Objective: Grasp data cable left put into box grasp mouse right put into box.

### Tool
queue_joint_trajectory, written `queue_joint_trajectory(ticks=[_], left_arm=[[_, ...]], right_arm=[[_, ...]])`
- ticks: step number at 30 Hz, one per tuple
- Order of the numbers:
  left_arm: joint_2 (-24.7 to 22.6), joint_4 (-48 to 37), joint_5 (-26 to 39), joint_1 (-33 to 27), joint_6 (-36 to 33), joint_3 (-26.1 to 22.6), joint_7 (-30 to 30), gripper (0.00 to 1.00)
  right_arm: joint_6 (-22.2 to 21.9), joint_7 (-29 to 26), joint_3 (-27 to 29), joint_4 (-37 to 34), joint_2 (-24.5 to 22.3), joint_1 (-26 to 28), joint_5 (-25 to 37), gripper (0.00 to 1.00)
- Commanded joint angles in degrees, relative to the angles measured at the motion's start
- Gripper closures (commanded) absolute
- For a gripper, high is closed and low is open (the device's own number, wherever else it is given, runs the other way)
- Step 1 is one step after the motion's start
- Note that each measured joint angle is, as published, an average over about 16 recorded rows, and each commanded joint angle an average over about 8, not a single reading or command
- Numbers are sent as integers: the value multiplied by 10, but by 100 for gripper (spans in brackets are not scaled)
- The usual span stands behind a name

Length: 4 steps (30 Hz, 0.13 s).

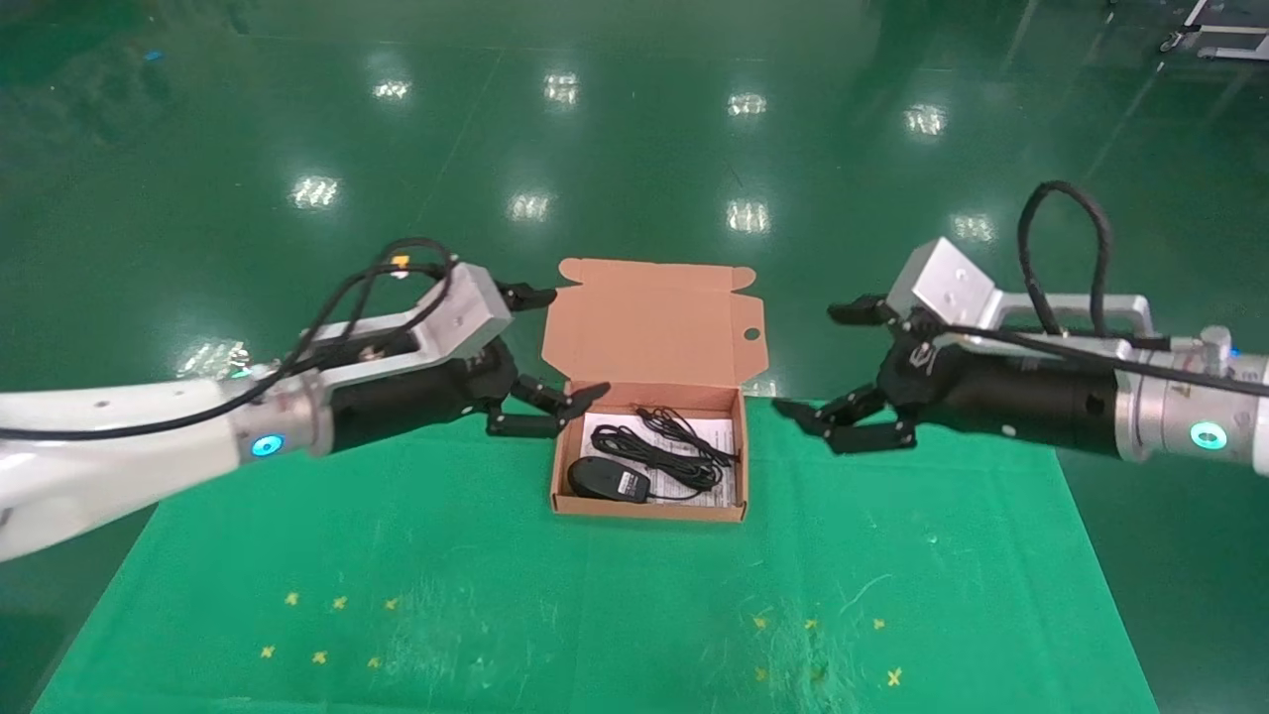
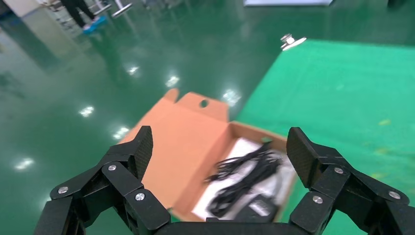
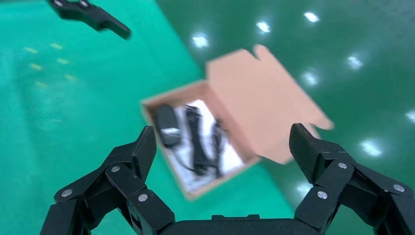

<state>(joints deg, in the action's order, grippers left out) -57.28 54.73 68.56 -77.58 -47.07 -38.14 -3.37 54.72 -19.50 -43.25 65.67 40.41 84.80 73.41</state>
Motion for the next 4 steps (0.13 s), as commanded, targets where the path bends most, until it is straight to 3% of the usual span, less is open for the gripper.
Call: queue_joint_trajectory(ticks=[1, 4], left_arm=[[24, 20, -28, 17, -41, 23, 15, 0], [34, 29, -40, 24, -59, 34, 21, 0]], right_arm=[[34, 10, 30, 9, -6, -26, -35, 0], [49, 14, 43, 12, -8, -36, -49, 0]])
